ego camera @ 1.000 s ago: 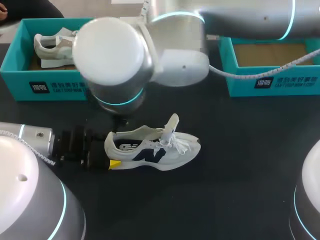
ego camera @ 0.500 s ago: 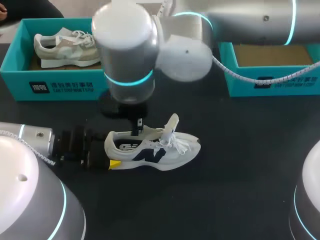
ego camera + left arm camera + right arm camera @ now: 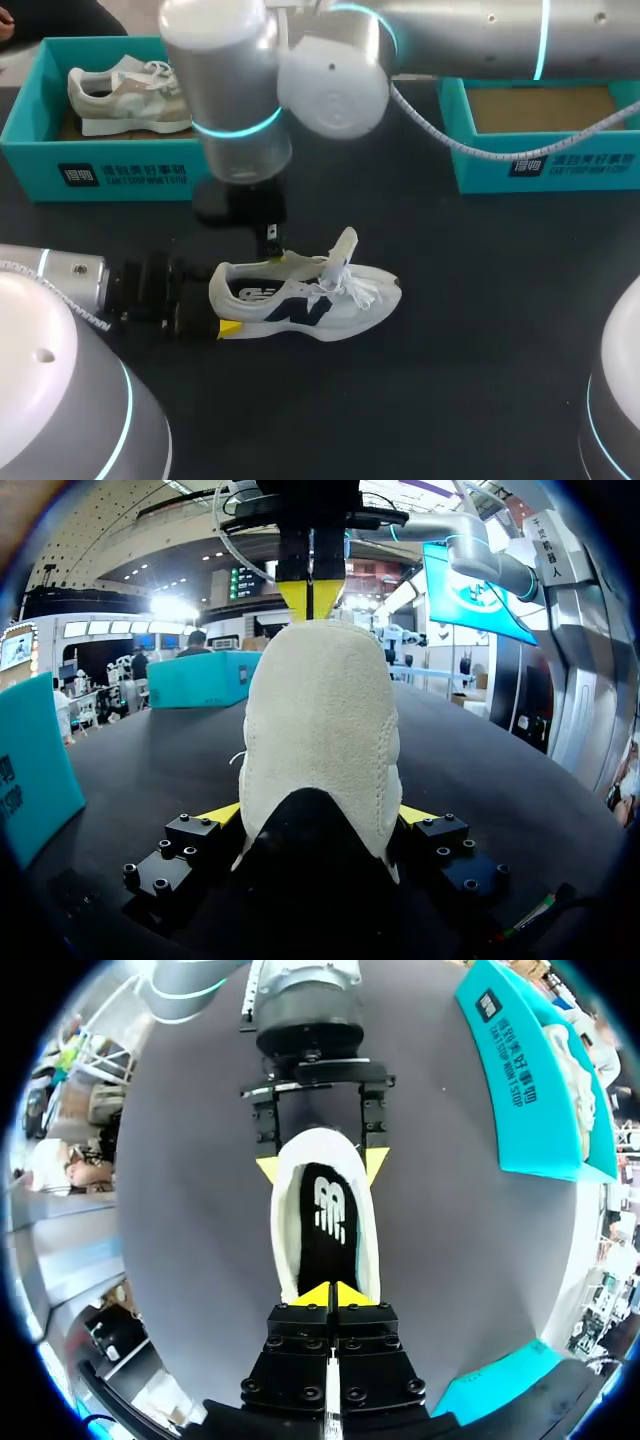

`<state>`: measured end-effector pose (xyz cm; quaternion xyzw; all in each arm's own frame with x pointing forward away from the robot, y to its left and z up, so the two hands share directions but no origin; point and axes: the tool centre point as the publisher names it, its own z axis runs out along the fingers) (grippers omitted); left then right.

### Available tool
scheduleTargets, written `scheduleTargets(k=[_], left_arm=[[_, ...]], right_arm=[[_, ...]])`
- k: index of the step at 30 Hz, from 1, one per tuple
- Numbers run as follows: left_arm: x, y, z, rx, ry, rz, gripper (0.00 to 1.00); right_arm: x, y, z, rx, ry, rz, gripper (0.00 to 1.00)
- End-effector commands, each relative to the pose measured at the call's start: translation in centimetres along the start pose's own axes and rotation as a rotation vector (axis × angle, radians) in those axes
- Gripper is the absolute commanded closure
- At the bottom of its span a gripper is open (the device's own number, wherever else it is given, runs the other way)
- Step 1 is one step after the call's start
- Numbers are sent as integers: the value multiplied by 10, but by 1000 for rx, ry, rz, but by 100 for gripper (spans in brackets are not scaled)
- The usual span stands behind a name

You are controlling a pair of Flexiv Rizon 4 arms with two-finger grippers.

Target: Take the shoe out of the shoebox, open the shoe tongue, remove and reinsert the insole, then place the shoe into the shoebox

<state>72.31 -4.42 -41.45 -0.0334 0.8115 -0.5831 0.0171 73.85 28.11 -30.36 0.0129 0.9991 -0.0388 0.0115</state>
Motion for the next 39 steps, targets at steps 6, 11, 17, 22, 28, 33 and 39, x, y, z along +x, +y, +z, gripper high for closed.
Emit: scheduleTargets(k=[6, 11, 17, 22, 28, 33, 39], left_arm=[[0, 1, 0, 1, -2, 1, 100], [0, 1, 0, 1, -2, 1, 100], [0, 1, 0, 1, -2, 1, 100], [0, 1, 0, 1, -2, 1, 100], [0, 1, 0, 1, -2, 1, 100], [0, 1, 0, 1, -2, 1, 100], [0, 1, 0, 1, -2, 1, 100]], right_arm=[[8, -1, 32, -1, -65, 29, 100], [8, -1, 32, -1, -65, 29, 100], [8, -1, 32, -1, -65, 29, 100], [5, -2, 40, -12, -55, 25, 100], [-6, 2, 50, -9, -76, 20, 100], [-8, 5, 59, -16, -74, 15, 100], [-2, 6, 68, -25, -65, 31, 100]])
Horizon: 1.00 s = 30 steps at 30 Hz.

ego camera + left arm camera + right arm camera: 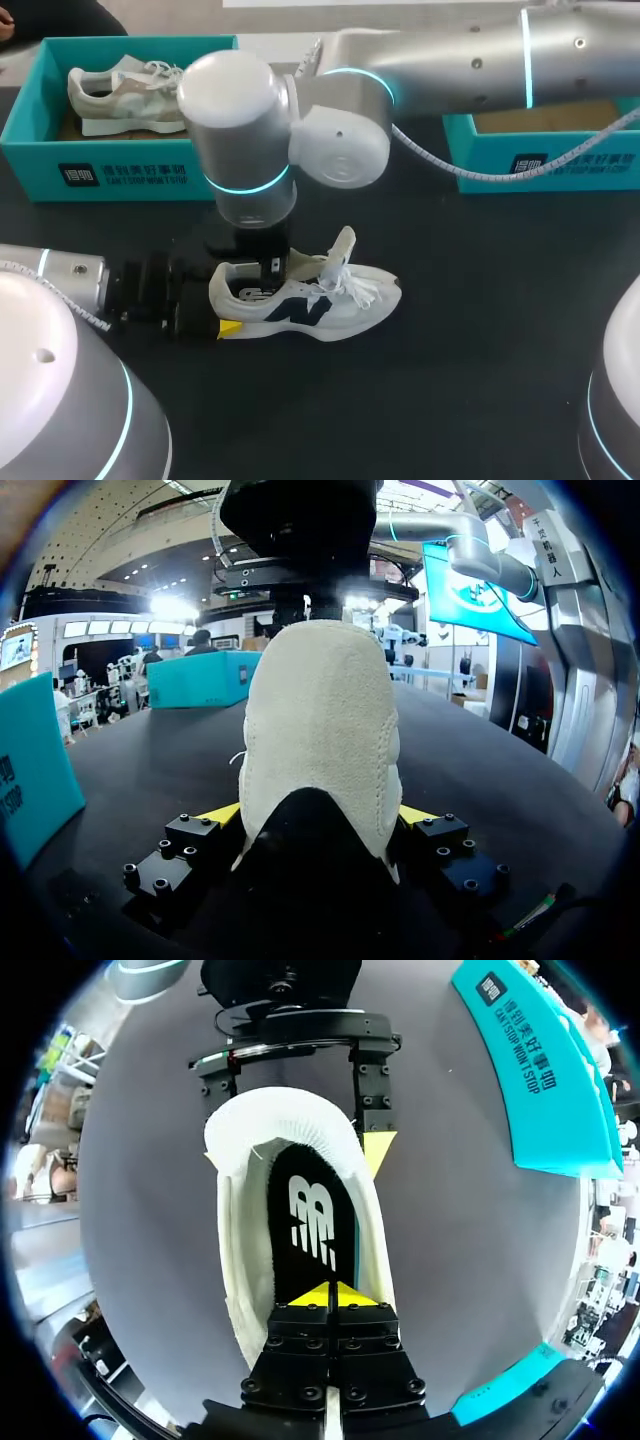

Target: Take the shoe out of the shoebox, open the shoe tongue, remove and reinsert the insole, then place the shoe into the shoebox

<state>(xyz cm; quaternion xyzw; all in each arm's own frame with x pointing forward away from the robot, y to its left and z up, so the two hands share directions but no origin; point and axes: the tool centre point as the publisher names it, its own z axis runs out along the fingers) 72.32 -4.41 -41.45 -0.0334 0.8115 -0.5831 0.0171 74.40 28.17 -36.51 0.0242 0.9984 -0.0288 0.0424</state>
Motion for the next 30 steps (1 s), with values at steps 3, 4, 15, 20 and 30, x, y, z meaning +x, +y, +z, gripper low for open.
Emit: scheduleTargets(k=[3, 4, 15, 20, 30], left_arm=[[0, 1, 1, 1, -2, 1, 100], [0, 1, 1, 1, -2, 1, 100], [0, 1, 1, 1, -2, 1, 100], [0, 1, 1, 1, -2, 1, 100], [0, 1, 1, 1, -2, 1, 100]], right_arm=[[2, -1, 9, -2, -9, 18, 100], [1, -2, 10, 3, -21, 25, 100], [-10, 0, 15, -3, -48, 19, 73], [-13, 2, 20, -17, -44, 18, 67], [3, 11, 46, -41, 50, -14, 94]])
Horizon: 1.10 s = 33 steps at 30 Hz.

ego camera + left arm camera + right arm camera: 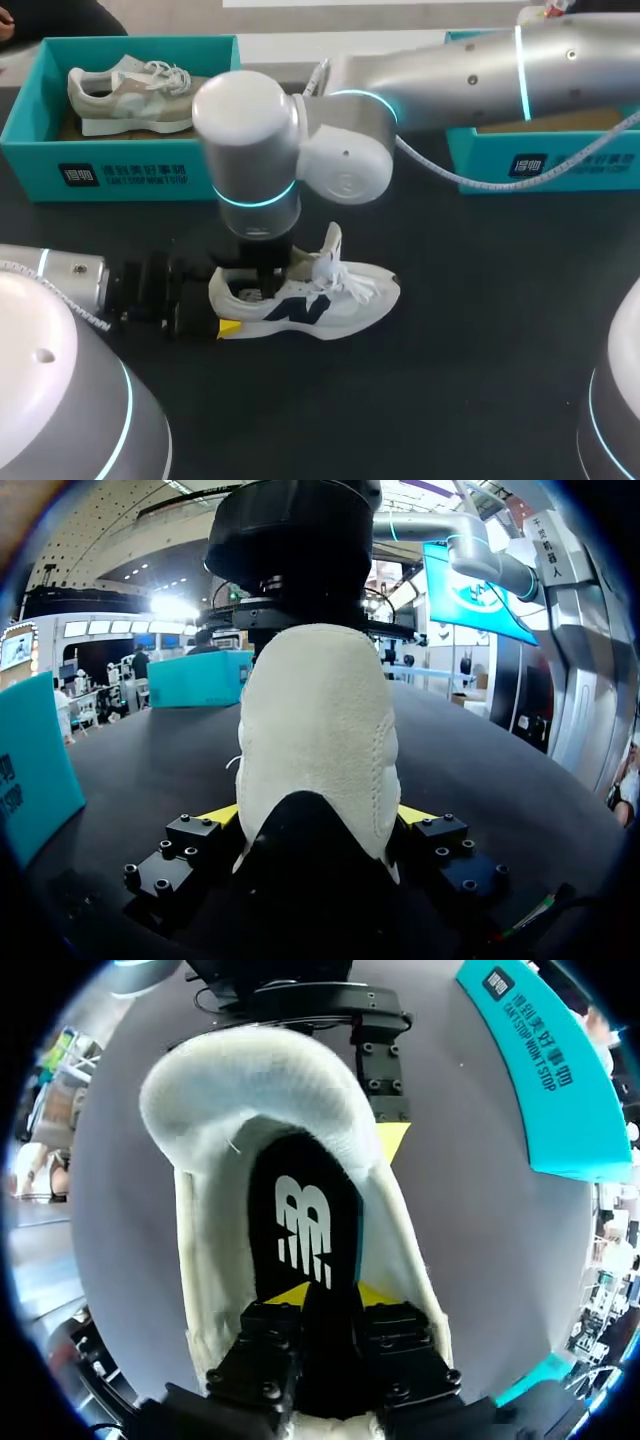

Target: Take the shoe out of the shoebox, open the shoe tongue, remove and reinsert the insole, then place the shoe into the shoebox

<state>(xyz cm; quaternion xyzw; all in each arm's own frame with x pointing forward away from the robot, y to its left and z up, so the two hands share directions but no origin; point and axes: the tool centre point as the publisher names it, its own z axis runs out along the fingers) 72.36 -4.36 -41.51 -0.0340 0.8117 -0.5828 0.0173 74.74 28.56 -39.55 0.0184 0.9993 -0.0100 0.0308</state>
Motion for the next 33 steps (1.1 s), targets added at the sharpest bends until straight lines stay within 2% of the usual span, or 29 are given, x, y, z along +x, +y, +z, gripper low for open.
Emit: scheduleTargets(k=[1, 7, 12, 23, 30, 33], left_arm=[[1, 0, 1, 2, -1, 2, 100], [1, 0, 1, 2, -1, 2, 100], [1, 0, 1, 2, -1, 2, 100], [1, 0, 1, 2, -1, 2, 100], [1, 0, 1, 2, -1, 2, 100], [1, 0, 1, 2, -1, 2, 100]], right_arm=[[7, 5, 17, -3, 29, -1, 100], [21, -6, 1, 13, 25, 44, 100], [23, -16, -23, 40, -17, 71, 100], [7, -27, -67, 44, -95, 85, 100], [-8, -40, -85, 57, -147, 99, 100], [-11, -37, -89, 46, -146, 79, 100]])
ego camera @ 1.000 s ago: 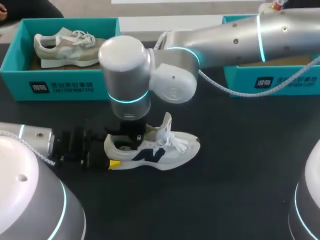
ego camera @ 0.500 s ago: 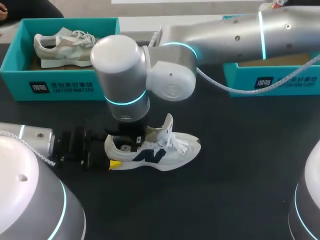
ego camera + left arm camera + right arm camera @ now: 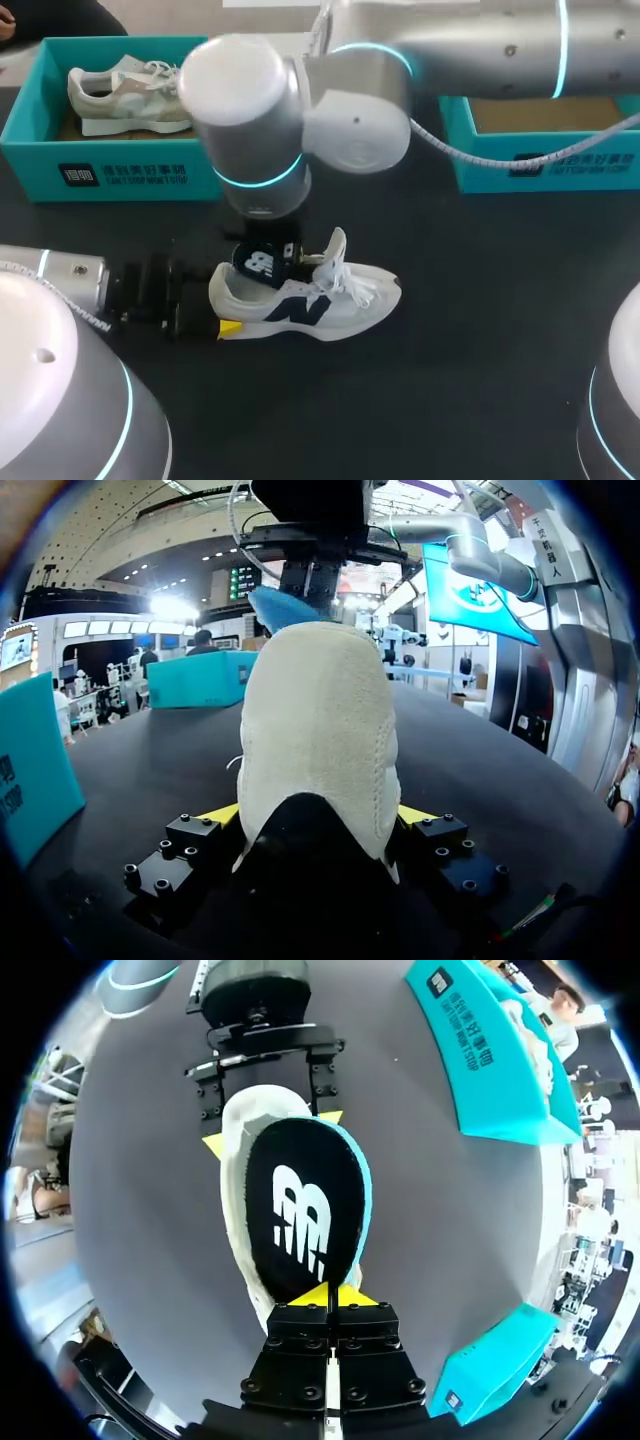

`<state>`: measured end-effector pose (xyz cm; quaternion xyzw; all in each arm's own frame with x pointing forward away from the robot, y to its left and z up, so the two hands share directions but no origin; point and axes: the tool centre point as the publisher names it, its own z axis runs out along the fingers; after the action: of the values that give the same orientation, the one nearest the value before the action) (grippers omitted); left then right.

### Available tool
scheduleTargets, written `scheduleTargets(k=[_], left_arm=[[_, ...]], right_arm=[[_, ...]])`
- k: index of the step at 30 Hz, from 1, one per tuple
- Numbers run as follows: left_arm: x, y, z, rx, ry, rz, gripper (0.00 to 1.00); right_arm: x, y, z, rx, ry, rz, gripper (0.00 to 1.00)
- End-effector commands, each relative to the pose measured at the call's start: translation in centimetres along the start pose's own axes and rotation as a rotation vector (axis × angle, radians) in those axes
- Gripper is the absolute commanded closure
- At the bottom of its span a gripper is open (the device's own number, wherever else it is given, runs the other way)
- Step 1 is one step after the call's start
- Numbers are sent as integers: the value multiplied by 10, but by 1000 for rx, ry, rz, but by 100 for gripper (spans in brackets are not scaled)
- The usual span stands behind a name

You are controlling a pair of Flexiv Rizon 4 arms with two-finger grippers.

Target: Take the shoe out of the shoebox, open the shoe tongue, remove and reinsert the insole, then place the shoe into the shoebox

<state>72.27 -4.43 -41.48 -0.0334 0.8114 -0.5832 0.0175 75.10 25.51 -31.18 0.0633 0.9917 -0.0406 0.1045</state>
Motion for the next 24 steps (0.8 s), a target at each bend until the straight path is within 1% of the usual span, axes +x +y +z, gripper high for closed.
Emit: scheduleTargets(k=[1, 10, 14, 16, 18, 19, 20, 22, 24], left_arm=[[0, 1, 0, 1, -1, 1, 100], [0, 1, 0, 1, -1, 1, 100], [0, 1, 0, 1, -1, 1, 100], [0, 1, 0, 1, -1, 1, 100], [0, 1, 0, 1, -1, 1, 100], [0, 1, 0, 1, -1, 1, 100], [0, 1, 0, 1, -1, 1, 100], [0, 1, 0, 1, -1, 1, 100], [0, 1, 0, 1, -1, 1, 100]], right_arm=[[-5, 0, -7, -33, 7, -33, 100], [-10, 45, -12, -123, 37, -118, 100], [-8, 59, -15, -150, 48, -131, 100], [-5, 64, -14, -164, 80, -141, 100], [-3, 65, -16, -185, 112, -115, 100], [-2, 64, -19, -192, 133, -104, 60], [-1, 62, -22, -190, 145, -88, 0], [-1, 56, -29, -213, 199, -60, 0], [0, 52, -32, -244, 295, -43, 0]])
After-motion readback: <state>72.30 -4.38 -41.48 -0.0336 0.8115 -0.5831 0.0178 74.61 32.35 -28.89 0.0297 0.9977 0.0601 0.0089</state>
